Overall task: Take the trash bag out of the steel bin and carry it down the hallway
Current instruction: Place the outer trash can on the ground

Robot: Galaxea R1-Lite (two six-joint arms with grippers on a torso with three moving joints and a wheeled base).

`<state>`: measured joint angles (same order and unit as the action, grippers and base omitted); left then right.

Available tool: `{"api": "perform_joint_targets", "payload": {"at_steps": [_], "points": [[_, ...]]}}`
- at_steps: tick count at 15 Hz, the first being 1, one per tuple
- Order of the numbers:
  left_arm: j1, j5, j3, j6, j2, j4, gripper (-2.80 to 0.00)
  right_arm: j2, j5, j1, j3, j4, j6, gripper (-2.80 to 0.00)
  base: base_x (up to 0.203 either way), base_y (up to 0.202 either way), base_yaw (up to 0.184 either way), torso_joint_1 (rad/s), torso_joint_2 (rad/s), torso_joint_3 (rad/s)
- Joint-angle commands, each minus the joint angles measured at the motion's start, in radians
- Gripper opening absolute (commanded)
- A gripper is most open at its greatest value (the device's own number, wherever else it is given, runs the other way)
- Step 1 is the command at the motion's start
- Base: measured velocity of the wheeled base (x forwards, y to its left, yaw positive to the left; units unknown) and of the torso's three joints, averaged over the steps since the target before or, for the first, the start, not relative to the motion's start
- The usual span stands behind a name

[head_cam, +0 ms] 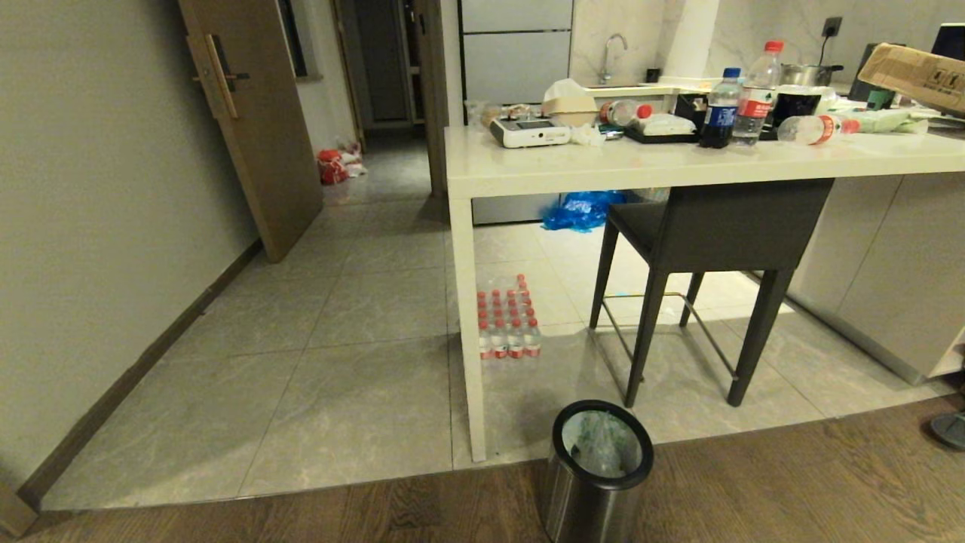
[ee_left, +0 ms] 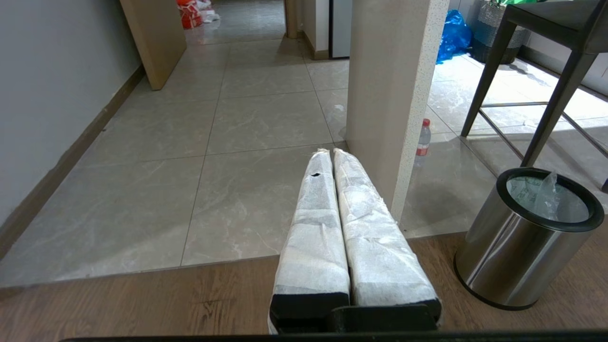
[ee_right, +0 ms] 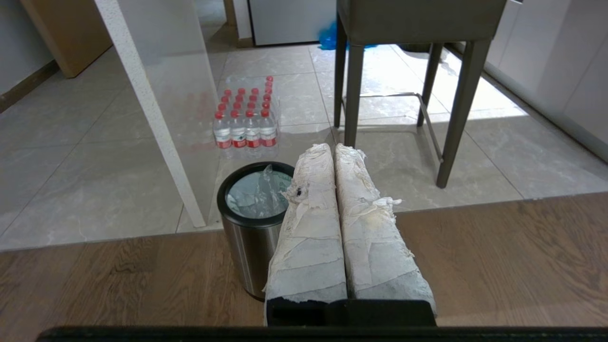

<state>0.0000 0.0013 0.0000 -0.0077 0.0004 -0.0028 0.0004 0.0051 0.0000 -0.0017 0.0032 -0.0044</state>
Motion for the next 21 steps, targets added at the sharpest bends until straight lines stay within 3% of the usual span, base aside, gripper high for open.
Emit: {"api": "perform_joint_targets", "payload": {"at_steps": [1,6,21], "points": [[0.000,0.000,0.000,0.000,0.001,0.000,-2.80,0.001,0.000,0.000,0.000,0.000,0.000,-2.80,0.000,0.000,0.000,0.000,0.00,0.000],[0.000,0.000,0.000,0.000,0.001,0.000,-2.80,0.001,0.001,0.000,0.001,0.003,-0.003,-2.80,0.000,0.000,0.000,0.000,0.00,-0.058],[0.000,0.000,0.000,0.000,0.001,0.000,-2.80,0.001,0.003,0.000,0.000,0.001,-0.011,-2.80,0.000,0.000,0.000,0.002,0.00,-0.194]]}}
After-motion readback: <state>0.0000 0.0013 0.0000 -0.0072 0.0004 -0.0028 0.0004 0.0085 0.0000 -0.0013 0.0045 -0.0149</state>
